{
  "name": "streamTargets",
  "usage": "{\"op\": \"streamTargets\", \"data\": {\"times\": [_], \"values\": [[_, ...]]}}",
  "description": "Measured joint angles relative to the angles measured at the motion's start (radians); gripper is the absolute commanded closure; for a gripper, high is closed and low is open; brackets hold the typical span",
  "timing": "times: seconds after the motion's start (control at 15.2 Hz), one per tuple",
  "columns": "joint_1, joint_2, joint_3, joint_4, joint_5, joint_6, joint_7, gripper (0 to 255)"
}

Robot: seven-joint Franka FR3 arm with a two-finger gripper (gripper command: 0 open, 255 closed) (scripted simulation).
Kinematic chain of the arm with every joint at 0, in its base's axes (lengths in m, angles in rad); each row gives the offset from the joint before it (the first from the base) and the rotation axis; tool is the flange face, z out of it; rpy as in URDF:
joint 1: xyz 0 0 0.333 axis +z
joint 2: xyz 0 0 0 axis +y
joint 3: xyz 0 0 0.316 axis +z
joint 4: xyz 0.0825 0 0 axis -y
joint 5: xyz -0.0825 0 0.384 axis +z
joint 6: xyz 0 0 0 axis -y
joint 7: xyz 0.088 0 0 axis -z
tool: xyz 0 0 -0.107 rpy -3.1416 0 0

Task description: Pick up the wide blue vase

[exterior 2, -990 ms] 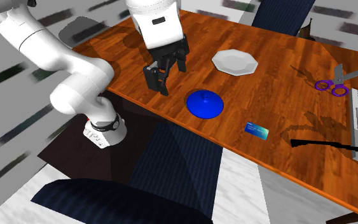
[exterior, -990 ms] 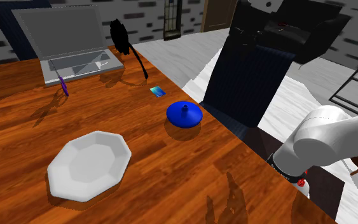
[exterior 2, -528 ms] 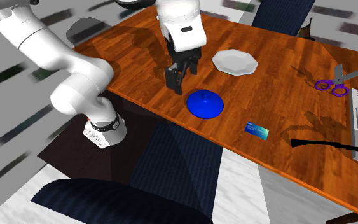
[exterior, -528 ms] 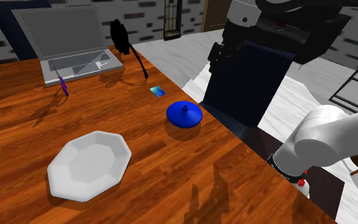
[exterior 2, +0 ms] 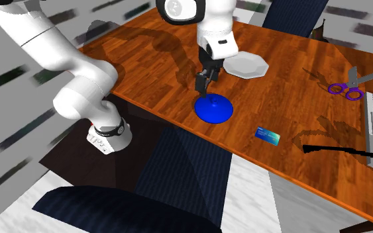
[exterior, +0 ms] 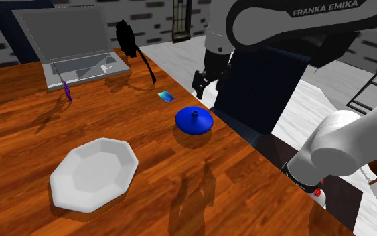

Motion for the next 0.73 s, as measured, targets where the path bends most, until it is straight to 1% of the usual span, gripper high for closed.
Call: {"op": "streamTargets", "data": {"times": [0.2,0.26,0.73], "values": [[0.007,0.096,0.065,0.022,-0.021,0.047,0.073,0],[0.008,0.111,0.074,0.027,-0.027,0.053,0.083,0],[0.007,0.161,0.094,-0.024,-0.036,0.147,0.102,0]]}}
